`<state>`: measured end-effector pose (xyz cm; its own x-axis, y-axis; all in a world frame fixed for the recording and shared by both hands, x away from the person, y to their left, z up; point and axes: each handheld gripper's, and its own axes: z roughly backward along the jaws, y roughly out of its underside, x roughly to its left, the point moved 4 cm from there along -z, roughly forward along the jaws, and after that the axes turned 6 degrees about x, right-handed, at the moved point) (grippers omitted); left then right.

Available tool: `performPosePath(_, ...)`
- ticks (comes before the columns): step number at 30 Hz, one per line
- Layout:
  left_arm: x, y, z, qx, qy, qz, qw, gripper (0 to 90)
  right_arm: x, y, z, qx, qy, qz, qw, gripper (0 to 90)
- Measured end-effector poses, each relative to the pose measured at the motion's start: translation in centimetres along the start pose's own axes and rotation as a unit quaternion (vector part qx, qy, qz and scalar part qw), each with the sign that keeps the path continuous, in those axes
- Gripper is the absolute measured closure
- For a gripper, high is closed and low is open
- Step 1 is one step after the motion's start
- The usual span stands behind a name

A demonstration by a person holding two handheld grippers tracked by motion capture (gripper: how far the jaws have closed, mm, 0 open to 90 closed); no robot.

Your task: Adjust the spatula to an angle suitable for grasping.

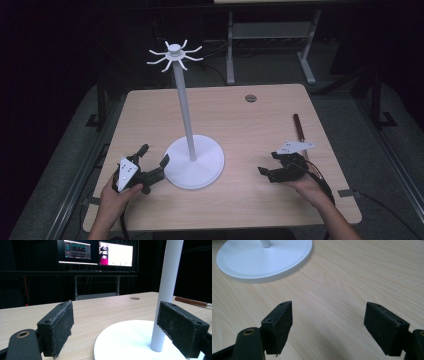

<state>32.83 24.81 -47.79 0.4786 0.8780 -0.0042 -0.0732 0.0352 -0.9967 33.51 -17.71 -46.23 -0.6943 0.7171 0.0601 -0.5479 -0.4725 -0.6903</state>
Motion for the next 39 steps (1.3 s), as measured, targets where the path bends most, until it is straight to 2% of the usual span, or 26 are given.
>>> performPosePath(4, 0.0, 0.0, 0.0, -0.002, 0.000, 0.005, 1.0000, 13.4, 0.0, 0.0, 0.1, -0.001, 0.000, -0.001, 1.0000, 22.9)
performPosePath(12, 0.0, 0.0, 0.0, -0.001, -0.001, -0.001, 1.0000, 13.3, 0.0, -0.3, 0.6, -0.013, 0.000, -0.003, 0.9999, 23.6)
performPosePath(21, 0.0, 0.0, -0.1, 0.001, -0.005, 0.003, 1.0000, 12.6, -0.4, -0.8, 1.2, -0.021, 0.002, -0.005, 0.9998, 24.8)
performPosePath(27, 0.0, 0.0, -0.1, 0.004, -0.011, 0.002, 0.9999, 12.6, -1.2, -1.0, 1.7, -0.032, 0.010, -0.016, 0.9993, 24.8)
performPosePath(35, 0.0, 0.0, -0.1, 0.006, -0.016, -0.005, 0.9998, 12.5, -2.4, -1.2, 2.6, -0.038, 0.031, -0.020, 0.9986, 24.8)
performPosePath(39, 0.0, 0.0, -0.1, 0.003, -0.019, -0.002, 0.9998, 12.5, -3.1, -1.3, 3.1, -0.044, 0.042, -0.027, 0.9978, 24.8)
